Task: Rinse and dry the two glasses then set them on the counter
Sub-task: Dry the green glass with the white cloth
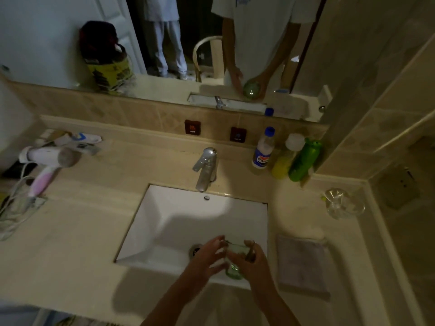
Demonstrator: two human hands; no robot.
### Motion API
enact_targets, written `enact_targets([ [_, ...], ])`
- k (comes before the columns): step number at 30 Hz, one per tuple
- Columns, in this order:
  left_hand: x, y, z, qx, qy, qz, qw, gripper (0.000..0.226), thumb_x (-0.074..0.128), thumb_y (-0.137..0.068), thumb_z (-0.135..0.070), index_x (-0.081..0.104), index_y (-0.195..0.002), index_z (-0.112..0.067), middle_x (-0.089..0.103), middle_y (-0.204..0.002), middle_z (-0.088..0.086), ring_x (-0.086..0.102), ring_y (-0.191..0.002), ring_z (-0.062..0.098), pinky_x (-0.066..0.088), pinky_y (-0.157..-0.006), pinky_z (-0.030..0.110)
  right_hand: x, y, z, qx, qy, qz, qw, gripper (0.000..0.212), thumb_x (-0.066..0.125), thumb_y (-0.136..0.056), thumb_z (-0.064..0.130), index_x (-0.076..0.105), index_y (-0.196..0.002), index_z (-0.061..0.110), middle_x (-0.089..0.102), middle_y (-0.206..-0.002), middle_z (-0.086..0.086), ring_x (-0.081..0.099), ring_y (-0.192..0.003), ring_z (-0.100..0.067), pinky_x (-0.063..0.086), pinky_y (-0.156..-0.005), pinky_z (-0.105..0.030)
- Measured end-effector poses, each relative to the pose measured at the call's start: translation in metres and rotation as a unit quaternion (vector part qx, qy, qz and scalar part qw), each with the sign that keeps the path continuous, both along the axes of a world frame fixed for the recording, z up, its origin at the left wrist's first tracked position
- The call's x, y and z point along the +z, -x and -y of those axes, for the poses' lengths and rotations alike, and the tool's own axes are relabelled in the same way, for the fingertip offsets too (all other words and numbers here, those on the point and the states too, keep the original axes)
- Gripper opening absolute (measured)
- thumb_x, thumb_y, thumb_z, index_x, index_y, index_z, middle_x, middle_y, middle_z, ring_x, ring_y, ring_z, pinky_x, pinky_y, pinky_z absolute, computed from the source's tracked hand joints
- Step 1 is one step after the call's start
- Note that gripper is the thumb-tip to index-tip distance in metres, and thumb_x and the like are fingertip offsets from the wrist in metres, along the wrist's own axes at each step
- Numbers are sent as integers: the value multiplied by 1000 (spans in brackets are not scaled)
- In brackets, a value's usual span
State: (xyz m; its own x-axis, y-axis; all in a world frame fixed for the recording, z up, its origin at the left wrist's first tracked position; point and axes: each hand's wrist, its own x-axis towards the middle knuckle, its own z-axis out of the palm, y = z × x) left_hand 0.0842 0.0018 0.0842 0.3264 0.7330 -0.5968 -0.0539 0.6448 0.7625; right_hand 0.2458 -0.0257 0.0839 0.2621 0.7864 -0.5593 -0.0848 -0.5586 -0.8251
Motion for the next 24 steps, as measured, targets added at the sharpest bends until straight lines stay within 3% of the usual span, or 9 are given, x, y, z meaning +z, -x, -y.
enact_targets([
  [3, -9, -2, 6, 28, 37, 45, 998, 54, 66, -92, -31, 45, -139, -15, 60, -133, 15, 66, -113, 28, 58, -91, 40, 8, 27, 4, 0, -5, -1, 1000, 57, 65, -77, 61, 64, -112, 16, 73, -100, -2, 72, -88, -16, 60, -81, -37],
  [5, -19, 5, 6, 75, 77, 66, 992, 76, 82, -76, -22, 39, -139, -18, 58, -130, 14, 68, -107, 32, 62, -76, 40, 18, 36, 10, 10, -11, -12, 1000, 29, 48, -96, 43, 66, -102, 20, 72, -94, 0, 71, -81, -11, 59, -74, -27],
  [6, -23, 11, 5, 90, 87, 66, 990, 85, 89, -68, -21, 42, -139, -18, 58, -132, 18, 68, -108, 37, 62, -76, 46, 21, 37, 12, 16, -2, -32, 999, 28, 42, -100, 37, 65, -104, 21, 71, -100, -1, 70, -86, -10, 59, -78, -27],
  [8, -27, 21, 3, 97, 84, 78, 989, 74, 87, -73, -19, 49, -136, -19, 57, -134, 23, 67, -111, 43, 60, -84, 56, 23, 29, 17, 78, 4, -47, 996, 39, 36, -103, 39, 67, -112, 16, 71, -110, -4, 69, -99, -15, 57, -88, -35],
  [10, -29, 28, 0, 100, 89, 76, 988, 62, 80, -80, -10, 51, -134, -17, 59, -133, 25, 68, -107, 43, 59, -86, 58, 15, 5, 22, 157, 18, 21, 987, 37, 41, -103, 37, 71, -101, 15, 75, -96, -1, 70, -93, -14, 57, -87, -38],
  [13, -29, 33, -5, 98, 92, 72, 988, 79, 89, -65, -13, 51, -135, -13, 65, -122, 24, 72, -93, 37, 61, -79, 52, -8, -45, 20, 174, 25, 284, 943, 11, 62, -89, 29, 63, -79, 24, 68, -78, 1, 63, -76, -15, 49, -70, -33],
  [14, -28, 35, -6, 97, 91, 75, 988, 82, 89, -62, -16, 51, -135, -10, 67, -117, 23, 73, -91, 36, 62, -77, 50, -14, -59, 19, 162, 45, 337, 926, 6, 61, -86, 28, 64, -86, 23, 66, -85, -3, 63, -82, -19, 45, -71, -31],
  [18, -24, 41, -6, 113, 79, 83, 987, 90, 93, -52, -21, 56, -132, -1, 67, -108, 24, 71, -88, 34, 63, -74, 45, -42, -87, 8, 237, 175, 498, 816, 58, 51, -90, 39, 42, -141, 13, 54, -136, -7, 54, -124, -26, 48, -96, -36],
  [24, -11, 51, 0, 137, 64, 39, 988, 99, 102, -41, -35, 63, -123, 5, 69, -99, 25, 71, -78, 31, 61, -65, 39, -50, -83, -1, 265, 169, 558, 768, 58, 53, -92, 33, 37, -145, 16, 55, -136, -5, 55, -124, -22, 50, -98, -34],
])
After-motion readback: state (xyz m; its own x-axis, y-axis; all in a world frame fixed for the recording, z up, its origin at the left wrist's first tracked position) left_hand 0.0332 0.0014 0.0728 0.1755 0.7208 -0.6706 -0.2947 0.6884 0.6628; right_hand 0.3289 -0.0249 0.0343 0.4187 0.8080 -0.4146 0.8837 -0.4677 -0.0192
